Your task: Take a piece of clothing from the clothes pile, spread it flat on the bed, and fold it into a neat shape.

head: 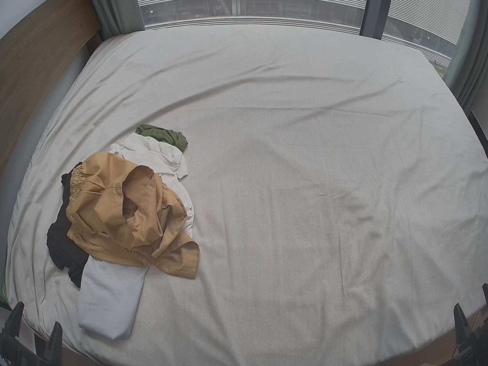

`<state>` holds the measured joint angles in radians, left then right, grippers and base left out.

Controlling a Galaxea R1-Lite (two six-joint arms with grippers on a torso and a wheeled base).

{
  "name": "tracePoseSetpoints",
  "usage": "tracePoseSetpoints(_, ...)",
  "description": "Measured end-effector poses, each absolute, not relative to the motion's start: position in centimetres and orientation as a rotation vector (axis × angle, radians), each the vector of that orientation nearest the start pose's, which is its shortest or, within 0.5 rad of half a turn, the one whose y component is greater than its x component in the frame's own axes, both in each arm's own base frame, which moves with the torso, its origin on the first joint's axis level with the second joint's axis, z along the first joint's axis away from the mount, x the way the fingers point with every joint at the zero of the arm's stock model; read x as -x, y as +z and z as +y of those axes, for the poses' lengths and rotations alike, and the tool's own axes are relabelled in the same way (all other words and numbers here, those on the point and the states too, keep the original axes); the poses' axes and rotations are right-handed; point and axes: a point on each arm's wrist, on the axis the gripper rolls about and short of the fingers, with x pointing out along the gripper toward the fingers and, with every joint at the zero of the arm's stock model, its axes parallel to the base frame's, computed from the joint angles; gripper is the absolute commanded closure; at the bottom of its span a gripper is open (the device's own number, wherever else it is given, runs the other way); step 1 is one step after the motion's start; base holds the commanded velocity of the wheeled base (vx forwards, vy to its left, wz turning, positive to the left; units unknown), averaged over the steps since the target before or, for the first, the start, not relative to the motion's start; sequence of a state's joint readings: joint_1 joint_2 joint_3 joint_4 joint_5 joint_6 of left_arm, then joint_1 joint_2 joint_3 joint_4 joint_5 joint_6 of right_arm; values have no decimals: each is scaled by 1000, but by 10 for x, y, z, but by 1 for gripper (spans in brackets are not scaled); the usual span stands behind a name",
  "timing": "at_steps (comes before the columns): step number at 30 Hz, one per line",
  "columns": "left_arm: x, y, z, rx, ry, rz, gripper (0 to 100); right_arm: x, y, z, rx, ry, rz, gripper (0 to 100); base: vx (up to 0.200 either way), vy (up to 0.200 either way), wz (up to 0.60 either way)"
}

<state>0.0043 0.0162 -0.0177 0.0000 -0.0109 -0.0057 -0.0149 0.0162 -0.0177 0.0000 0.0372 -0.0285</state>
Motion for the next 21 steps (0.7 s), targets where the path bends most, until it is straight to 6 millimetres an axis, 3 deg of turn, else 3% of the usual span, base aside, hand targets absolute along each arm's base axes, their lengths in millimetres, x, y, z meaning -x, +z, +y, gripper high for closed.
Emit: tracePoseSetpoints(21,23,81,0,16,-5,-1,0,23,84,1,31,26,-32,0,0,0,0)
